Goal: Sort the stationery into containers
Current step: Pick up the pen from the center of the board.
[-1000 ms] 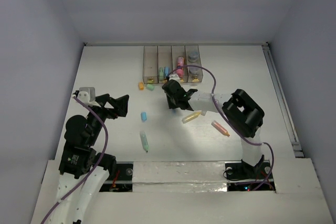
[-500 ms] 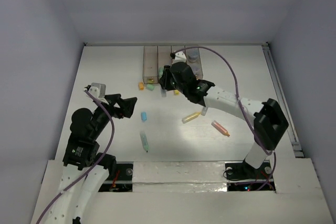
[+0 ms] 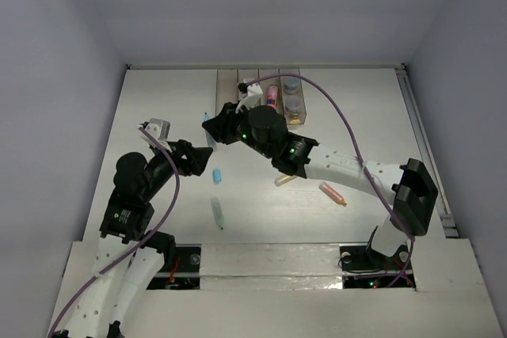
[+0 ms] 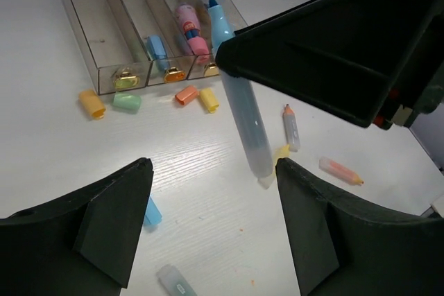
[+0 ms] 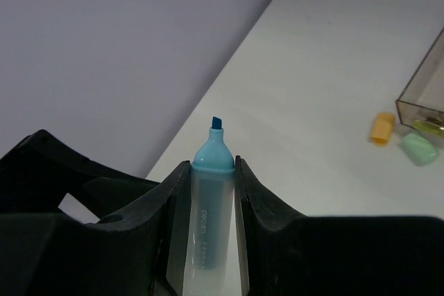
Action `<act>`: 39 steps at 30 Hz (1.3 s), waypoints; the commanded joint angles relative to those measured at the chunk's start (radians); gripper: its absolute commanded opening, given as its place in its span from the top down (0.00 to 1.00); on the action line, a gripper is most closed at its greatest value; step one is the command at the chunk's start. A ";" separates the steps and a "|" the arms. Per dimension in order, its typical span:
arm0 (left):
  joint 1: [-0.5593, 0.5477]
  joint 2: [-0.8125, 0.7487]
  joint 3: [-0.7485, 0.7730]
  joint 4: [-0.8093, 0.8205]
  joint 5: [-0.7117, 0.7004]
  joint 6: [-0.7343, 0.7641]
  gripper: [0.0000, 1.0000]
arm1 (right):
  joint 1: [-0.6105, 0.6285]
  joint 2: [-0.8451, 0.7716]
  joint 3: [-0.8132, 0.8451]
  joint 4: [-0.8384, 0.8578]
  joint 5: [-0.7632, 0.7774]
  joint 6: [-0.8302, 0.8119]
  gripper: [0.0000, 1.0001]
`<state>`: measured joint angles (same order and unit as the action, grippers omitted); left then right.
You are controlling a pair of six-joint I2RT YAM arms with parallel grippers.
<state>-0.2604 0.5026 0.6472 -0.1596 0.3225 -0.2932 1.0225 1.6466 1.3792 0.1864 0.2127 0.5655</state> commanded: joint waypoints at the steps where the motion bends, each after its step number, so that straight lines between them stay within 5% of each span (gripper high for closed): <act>1: -0.003 0.007 -0.003 0.058 0.033 0.002 0.32 | 0.017 0.027 0.047 0.097 0.010 -0.007 0.85; 25: -0.003 0.053 -0.004 0.061 0.053 0.002 0.62 | 0.097 0.067 0.101 0.099 0.002 -0.065 0.85; 31: -0.003 0.060 -0.004 0.063 0.061 0.002 0.79 | 0.106 0.078 0.112 0.094 0.010 -0.087 0.85; 34: -0.003 0.062 -0.001 0.060 0.064 0.000 1.00 | 0.106 0.075 0.107 0.096 0.014 -0.088 0.85; 37: -0.003 0.053 -0.003 0.061 0.064 0.003 1.00 | 0.106 0.059 0.092 0.097 0.043 -0.101 0.83; 39: -0.003 0.047 0.000 0.063 0.066 0.005 1.00 | 0.106 0.038 0.074 0.093 0.079 -0.117 0.72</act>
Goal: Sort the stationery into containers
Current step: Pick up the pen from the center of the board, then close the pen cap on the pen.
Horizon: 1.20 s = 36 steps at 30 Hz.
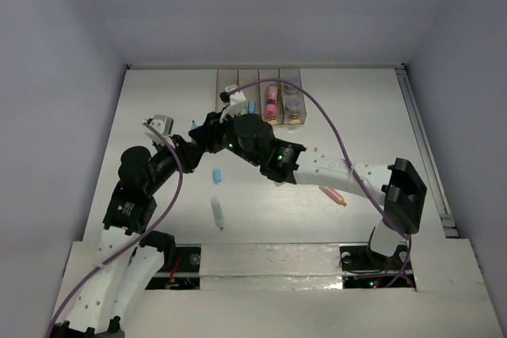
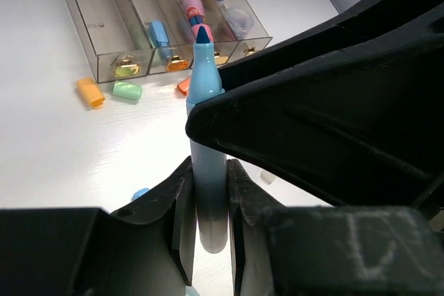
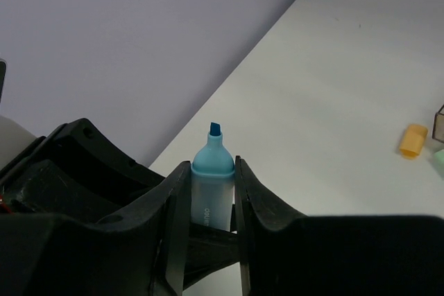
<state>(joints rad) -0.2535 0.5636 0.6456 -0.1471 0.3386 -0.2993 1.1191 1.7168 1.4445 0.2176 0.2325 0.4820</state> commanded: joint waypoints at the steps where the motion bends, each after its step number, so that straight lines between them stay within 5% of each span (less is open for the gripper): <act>1: -0.010 -0.019 0.002 0.050 0.053 0.012 1.00 | 0.010 -0.043 0.001 0.062 0.065 -0.040 0.66; 2: -0.010 -0.025 0.000 0.053 0.059 0.014 1.00 | 0.010 -0.057 -0.009 0.060 0.070 -0.046 0.44; 4: -0.010 -0.034 0.003 0.052 0.059 0.015 1.00 | -0.014 -0.107 -0.045 0.043 0.070 -0.057 0.19; 8: -0.010 -0.039 0.009 0.040 0.022 0.015 1.00 | -0.067 -0.232 -0.162 0.048 0.015 -0.063 0.15; 10: -0.001 -0.041 0.014 0.035 0.005 0.017 1.00 | -0.100 -0.281 -0.208 0.005 -0.025 -0.068 0.21; 13: -0.001 -0.048 0.023 0.021 -0.041 0.019 1.00 | -0.110 -0.286 -0.226 -0.104 0.010 -0.056 0.69; 14: -0.001 -0.053 0.026 0.014 -0.070 0.020 1.00 | -0.110 -0.277 -0.257 -0.112 0.014 -0.056 0.95; 23: 0.008 -0.125 0.039 -0.014 -0.194 0.035 1.00 | -0.110 -0.050 -0.211 -0.198 -0.134 -0.066 1.00; 25: 0.008 -0.131 0.040 -0.016 -0.196 0.035 1.00 | -0.110 0.016 -0.176 -0.213 -0.124 -0.056 0.73; 26: 0.008 -0.137 0.042 -0.016 -0.200 0.035 1.00 | -0.110 0.042 -0.155 -0.233 -0.121 -0.054 0.42; 28: 0.008 -0.149 0.039 -0.016 -0.202 0.037 1.00 | -0.110 0.123 -0.084 -0.305 -0.108 -0.048 0.27; 36: 0.008 -0.163 0.034 -0.008 -0.182 0.035 1.00 | -0.087 0.335 0.095 -0.411 -0.053 -0.031 0.24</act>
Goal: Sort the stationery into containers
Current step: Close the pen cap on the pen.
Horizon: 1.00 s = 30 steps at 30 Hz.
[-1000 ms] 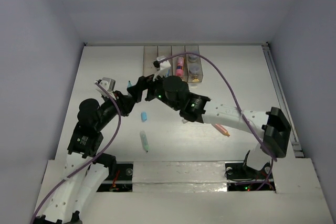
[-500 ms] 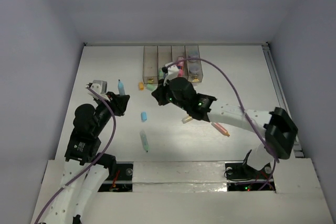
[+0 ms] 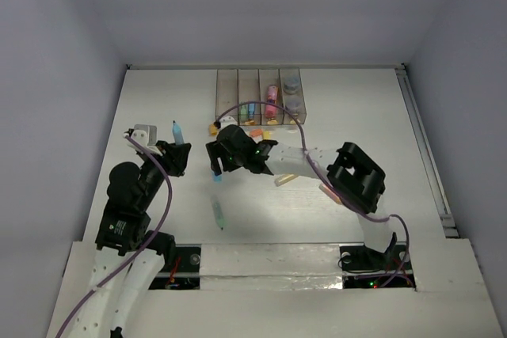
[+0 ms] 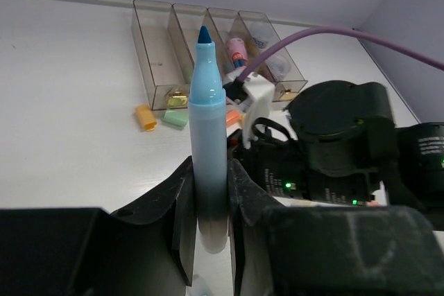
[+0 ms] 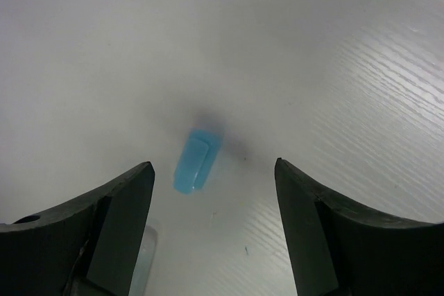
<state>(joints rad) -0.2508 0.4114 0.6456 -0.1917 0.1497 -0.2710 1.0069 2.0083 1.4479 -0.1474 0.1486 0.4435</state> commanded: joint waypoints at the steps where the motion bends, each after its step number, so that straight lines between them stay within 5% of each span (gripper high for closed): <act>1: 0.005 -0.013 0.032 0.038 0.008 0.007 1.00 | 0.025 0.064 0.112 -0.067 0.045 0.009 0.24; 13: 0.005 -0.026 0.023 0.046 0.034 0.000 1.00 | 0.076 0.237 0.293 -0.208 0.126 0.017 0.38; 22: 0.005 -0.025 0.023 0.047 0.037 -0.004 1.00 | 0.085 0.250 0.284 -0.224 0.155 0.046 0.63; 26: 0.005 -0.019 0.023 0.049 0.042 -0.005 1.00 | 0.085 0.218 0.241 -0.190 0.189 0.052 0.85; 30: 0.005 -0.006 0.020 0.052 0.059 -0.007 1.00 | 0.085 0.150 0.194 -0.127 0.236 0.046 0.88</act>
<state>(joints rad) -0.2508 0.3962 0.6456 -0.1913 0.1825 -0.2718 1.0821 2.2288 1.6775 -0.3099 0.3191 0.4866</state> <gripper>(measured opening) 0.149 0.292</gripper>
